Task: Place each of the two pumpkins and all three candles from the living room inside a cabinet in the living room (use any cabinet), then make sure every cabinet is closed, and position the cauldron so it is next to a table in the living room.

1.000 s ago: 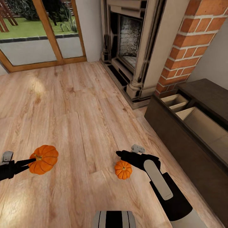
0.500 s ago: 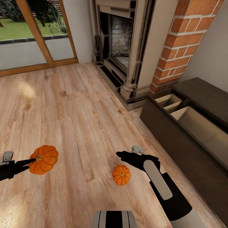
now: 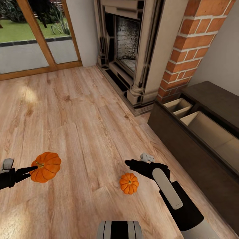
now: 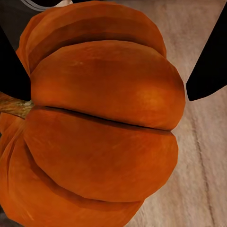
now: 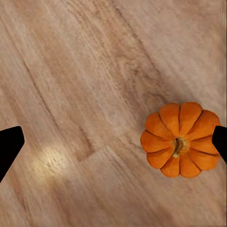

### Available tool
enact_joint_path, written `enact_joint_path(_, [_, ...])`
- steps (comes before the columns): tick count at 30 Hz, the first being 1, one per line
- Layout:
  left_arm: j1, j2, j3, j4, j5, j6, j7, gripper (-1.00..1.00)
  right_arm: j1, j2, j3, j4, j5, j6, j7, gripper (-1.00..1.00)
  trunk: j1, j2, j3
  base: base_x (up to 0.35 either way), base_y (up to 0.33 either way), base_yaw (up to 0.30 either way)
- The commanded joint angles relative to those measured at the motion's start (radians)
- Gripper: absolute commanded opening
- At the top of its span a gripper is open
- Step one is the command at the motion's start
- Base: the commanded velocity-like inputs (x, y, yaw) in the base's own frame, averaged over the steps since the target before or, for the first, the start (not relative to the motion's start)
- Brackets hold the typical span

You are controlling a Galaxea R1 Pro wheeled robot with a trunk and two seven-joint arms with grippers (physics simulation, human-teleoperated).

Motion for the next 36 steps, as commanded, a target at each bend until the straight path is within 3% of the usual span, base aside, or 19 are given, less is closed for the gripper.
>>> enact_joint_path(1, [-0.001, 0.000, 0.001, 0.000, -0.001, 0.004, -0.005, -1.00, -0.001, -0.002, 0.002, 0.003, -0.010, 0.000, -0.010, 1.00, 0.000, 0.000, -0.001, 0.000, 0.000, 0.000])
enact_joint_path(7, [-0.001, -0.001, 0.001, 0.000, -0.003, 0.004, -0.074, -1.00, -0.001, -0.006, 0.002, 0.029, -0.009, -0.001, -0.012, 1.00, 0.002, -0.001, -0.020, 0.000, 0.000, 0.000])
enact_joint_path(12, [-0.001, 0.000, 0.000, 0.000, -0.004, 0.004, -0.092, -1.00, -0.001, -0.013, 0.002, 0.047, -0.007, -0.001, -0.015, 1.00, 0.004, -0.003, -0.039, 0.000, 0.000, 0.000])
enact_joint_path(19, [-0.001, 0.000, 0.000, -0.005, -0.005, 0.004, -0.107, -1.00, -0.001, -0.055, 0.002, 0.063, -0.007, -0.001, -0.015, 1.00, 0.007, -0.004, -0.066, 0.000, 0.000, 0.000])
enact_joint_path(24, [0.000, 0.001, 0.000, -0.004, -0.015, 0.004, -0.205, -1.00, -0.001, -0.088, 0.001, 0.088, -0.008, -0.006, -0.015, 1.00, 0.010, -0.005, -0.086, 0.000, 0.000, 0.000])
enact_joint_path(31, [0.001, 0.001, -0.001, -0.014, -0.014, 0.004, -0.237, -1.00, -0.001, -0.093, 0.000, 0.117, -0.007, -0.013, -0.016, 1.00, 0.013, -0.007, -0.113, 0.000, 0.000, 0.000])
enact_joint_path(36, [0.001, 0.002, -0.007, -0.041, -0.016, 0.004, -0.329, -1.00, -0.001, -0.092, 0.000, 0.117, -0.008, -0.015, -0.016, 1.00, 0.015, -0.008, -0.132, 0.000, 0.000, 0.000])
